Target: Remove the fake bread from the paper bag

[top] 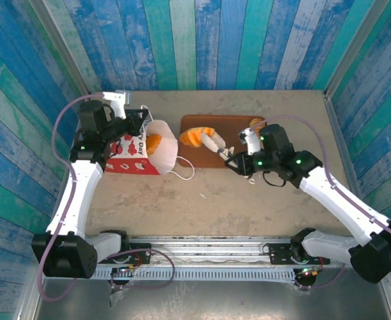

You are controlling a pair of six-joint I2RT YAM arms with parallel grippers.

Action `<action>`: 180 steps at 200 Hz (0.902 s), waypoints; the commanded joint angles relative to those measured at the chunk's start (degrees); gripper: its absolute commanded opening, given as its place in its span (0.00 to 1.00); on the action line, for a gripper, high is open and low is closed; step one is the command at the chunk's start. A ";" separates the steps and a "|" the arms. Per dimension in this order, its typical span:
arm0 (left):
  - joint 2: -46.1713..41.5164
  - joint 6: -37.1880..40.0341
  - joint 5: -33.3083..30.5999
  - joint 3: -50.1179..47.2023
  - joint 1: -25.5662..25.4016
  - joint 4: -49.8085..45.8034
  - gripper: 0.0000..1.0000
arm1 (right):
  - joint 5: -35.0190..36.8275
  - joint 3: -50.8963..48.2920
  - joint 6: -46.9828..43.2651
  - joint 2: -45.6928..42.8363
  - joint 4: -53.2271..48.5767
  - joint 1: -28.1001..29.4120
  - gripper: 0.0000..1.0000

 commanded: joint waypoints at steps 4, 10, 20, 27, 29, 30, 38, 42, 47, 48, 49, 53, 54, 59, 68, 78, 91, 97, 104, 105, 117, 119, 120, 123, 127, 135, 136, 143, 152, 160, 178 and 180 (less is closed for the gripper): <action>0.12 -0.76 0.10 -0.49 0.15 2.92 0.00 | -1.44 -2.35 0.53 -1.40 -0.88 -4.07 0.38; 0.12 -0.92 0.17 -0.58 0.11 3.17 0.00 | -2.59 -2.99 1.10 -1.21 -0.04 -5.08 0.39; 0.12 -1.16 0.43 -0.75 0.12 3.49 0.00 | -4.97 -4.25 2.71 -0.42 2.16 -6.26 0.39; 0.21 -1.31 0.53 -0.76 0.11 3.52 0.00 | -6.79 -5.16 3.75 0.37 4.03 -6.71 0.39; 0.21 -1.37 0.56 -0.80 0.13 3.47 0.00 | -7.23 -5.39 4.02 0.61 4.60 -6.76 0.39; 0.21 -1.38 0.59 -0.78 0.12 3.50 0.00 | -7.44 -5.48 4.17 0.81 4.84 -6.79 0.39; 0.29 -1.45 0.71 -0.67 0.11 3.58 0.00 | -9.32 -6.16 5.26 2.19 6.77 -7.02 0.39; 0.21 -1.48 0.74 -0.68 0.11 3.60 0.00 | -10.09 -6.53 5.93 2.81 7.77 -7.14 0.39; 0.21 -1.48 0.80 -0.67 0.18 3.61 0.00 | -10.86 -7.14 6.84 3.54 9.39 -7.16 0.39; 0.21 -1.48 0.76 -0.67 0.14 3.56 0.00 | -11.06 -7.27 6.94 3.64 9.74 -7.20 0.39; 0.21 -1.52 0.73 -0.67 0.13 3.54 0.00 | -11.21 -7.47 7.12 3.82 10.09 -7.23 0.39; 0.12 -1.55 0.75 -0.72 0.13 3.68 0.00 | -11.76 -8.19 7.92 4.26 11.63 -7.24 0.39; 0.12 -1.56 0.73 -0.74 0.17 3.69 0.00 | -11.86 -8.32 8.18 4.39 12.00 -7.29 0.39; 0.05 -1.79 0.74 -0.89 0.09 3.77 0.00 | -12.45 -9.07 9.28 5.00 13.78 -7.49 0.39; -0.05 -1.98 0.72 -1.09 0.13 4.13 0.00 | -13.63 -10.43 10.87 5.96 16.78 -8.05 0.39; -0.06 -2.18 1.02 -1.35 0.11 4.26 0.00 | -14.28 -11.53 12.57 7.07 18.94 -8.89 0.39; -0.06 -2.36 1.15 -1.46 0.11 4.40 0.00 | -14.46 -11.89 13.43 8.46 19.57 -9.70 0.40; -0.06 -2.49 1.20 -1.46 0.12 4.40 0.00 | -13.92 -11.98 13.69 9.00 19.43 -9.87 0.40; -0.06 -2.53 1.29 -1.39 0.11 4.40 0.00 | -13.50 -12.26 14.09 9.61 19.44 -10.15 0.41; -0.06 -2.53 1.27 -1.38 0.11 4.40 0.00 | -13.48 -12.29 14.08 9.66 19.43 -10.19 0.41; -0.06 -2.53 1.31 -1.38 0.12 4.48 0.00 | -12.42 -12.80 14.48 10.55 18.83 -10.74 0.41; -0.06 -2.53 1.28 -1.38 0.11 4.48 0.00 | -12.22 -12.84 14.63 10.69 18.58 -10.83 0.41; -0.06 -2.57 1.31 -1.38 0.11 4.48 0.00 | -12.14 -12.89 14.70 10.73 18.47 -10.88 0.41; -0.06 -2.56 1.33 -1.27 0.11 4.48 0.00 | -11.80 -12.99 14.74 10.96 18.29 -11.06 0.41; -0.06 -2.57 1.27 -1.35 0.11 4.52 0.00 | -11.43 -13.07 14.69 11.17 18.05 -11.17 0.42; -0.06 -2.63 1.32 -1.29 0.11 4.61 0.00 | -10.30 -13.00 14.76 11.46 17.03 -11.29 0.44; -0.06 -2.63 1.33 -1.29 0.11 4.64 0.00 | -10.13 -12.97 14.77 11.47 16.86 -11.29 0.44; 0.03 -2.66 1.37 -1.29 0.11 4.66 0.00 | -9.02 -12.60 14.33 11.56 15.50 -11.46 0.44; 0.03 -2.69 1.43 -1.29 0.11 4.58 0.00 | -8.42 -12.26 13.74 11.41 14.40 -11.46 0.45; 0.12 -2.79 1.43 -1.29 0.08 4.65 0.00 | -8.16 -12.12 13.39 11.09 13.70 -11.47 0.47; 0.25 -2.87 1.47 -1.12 0.11 4.66 0.00 | -6.84 -11.33 12.20 10.45 11.28 -11.47 0.49; 0.28 -2.83 1.45 -1.11 0.15 4.70 0.00 | -6.75 -11.15 12.04 10.38 10.89 -11.47 0.50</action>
